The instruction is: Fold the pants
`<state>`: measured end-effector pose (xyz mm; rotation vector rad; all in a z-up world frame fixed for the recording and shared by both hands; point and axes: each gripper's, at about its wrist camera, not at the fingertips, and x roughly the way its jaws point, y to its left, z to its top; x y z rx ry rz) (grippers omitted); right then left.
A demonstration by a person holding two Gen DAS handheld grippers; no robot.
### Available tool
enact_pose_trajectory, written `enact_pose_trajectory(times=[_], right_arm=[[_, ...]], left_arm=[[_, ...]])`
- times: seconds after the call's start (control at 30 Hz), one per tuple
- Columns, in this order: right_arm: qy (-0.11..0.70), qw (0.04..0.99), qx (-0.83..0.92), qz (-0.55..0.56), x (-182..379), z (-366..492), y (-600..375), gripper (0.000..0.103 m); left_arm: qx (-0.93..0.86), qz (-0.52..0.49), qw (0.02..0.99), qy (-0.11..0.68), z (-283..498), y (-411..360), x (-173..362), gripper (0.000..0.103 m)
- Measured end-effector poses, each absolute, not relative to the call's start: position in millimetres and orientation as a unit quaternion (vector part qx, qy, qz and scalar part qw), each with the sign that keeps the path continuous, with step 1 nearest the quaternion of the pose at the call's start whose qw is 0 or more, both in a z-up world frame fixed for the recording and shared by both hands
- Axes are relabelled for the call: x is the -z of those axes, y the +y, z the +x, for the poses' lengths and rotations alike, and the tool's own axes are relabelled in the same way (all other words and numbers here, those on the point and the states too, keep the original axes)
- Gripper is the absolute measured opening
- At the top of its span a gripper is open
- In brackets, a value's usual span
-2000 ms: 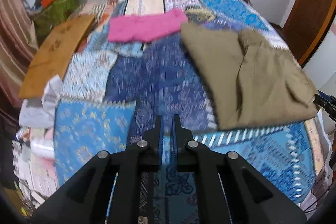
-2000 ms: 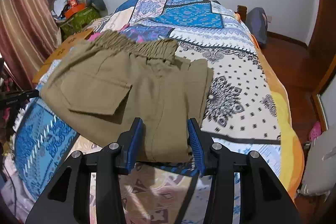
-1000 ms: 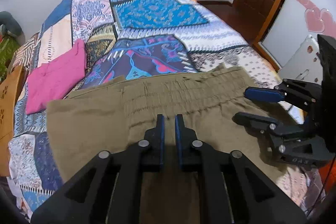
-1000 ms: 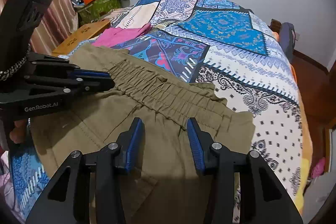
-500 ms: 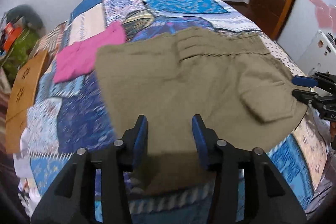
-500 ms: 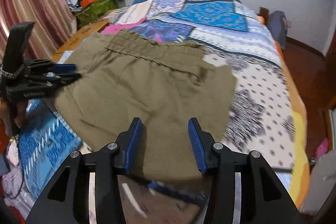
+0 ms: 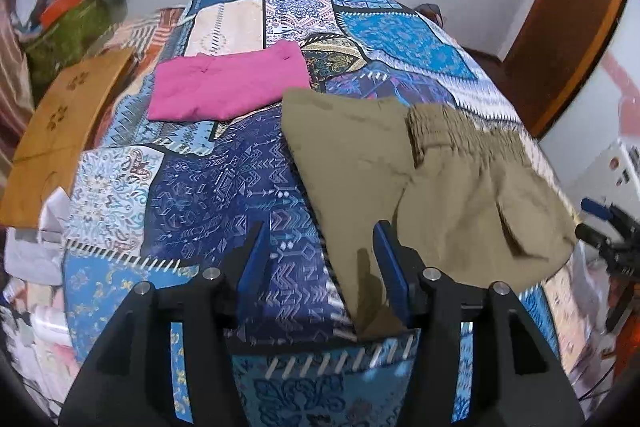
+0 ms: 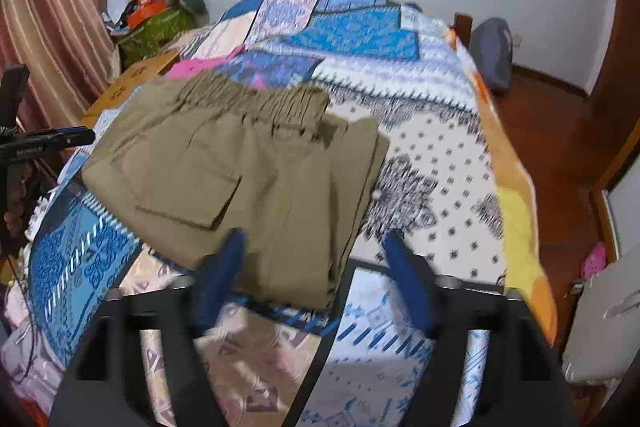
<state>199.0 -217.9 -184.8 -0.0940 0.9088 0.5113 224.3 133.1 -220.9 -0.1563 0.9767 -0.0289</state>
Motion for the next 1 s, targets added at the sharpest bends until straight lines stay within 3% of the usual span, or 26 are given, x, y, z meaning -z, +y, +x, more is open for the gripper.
enact_pose_trajectory(times=[0.43, 0.73, 0.83, 0.87, 0.93, 1.0], right_arm=[[0.505, 0.816, -0.266, 0.093, 235, 246, -233, 0.08], [0.504, 0.805, -0.294, 0.106, 241, 267, -219, 0.081], [0.502, 0.807, -0.292, 0.109, 242, 272, -215, 0.073], [0.502, 0.808, -0.289, 0.113, 242, 275, -215, 0.066], [0.502, 0.807, -0.285, 0.123, 243, 278, -218, 0.056], [0.503, 0.805, -0.285, 0.133, 243, 279, -222, 0.044]], left_arm=[[0.067, -0.098, 0.86, 0.496, 269, 117, 256, 0.056], [0.107, -0.128, 0.849, 0.501, 297, 116, 260, 0.056], [0.106, -0.113, 0.851, 0.502, 302, 110, 261, 0.056], [0.103, -0.105, 0.852, 0.502, 303, 108, 261, 0.054], [0.092, -0.088, 0.854, 0.504, 305, 104, 261, 0.04], [0.083, -0.07, 0.857, 0.504, 305, 100, 260, 0.034]])
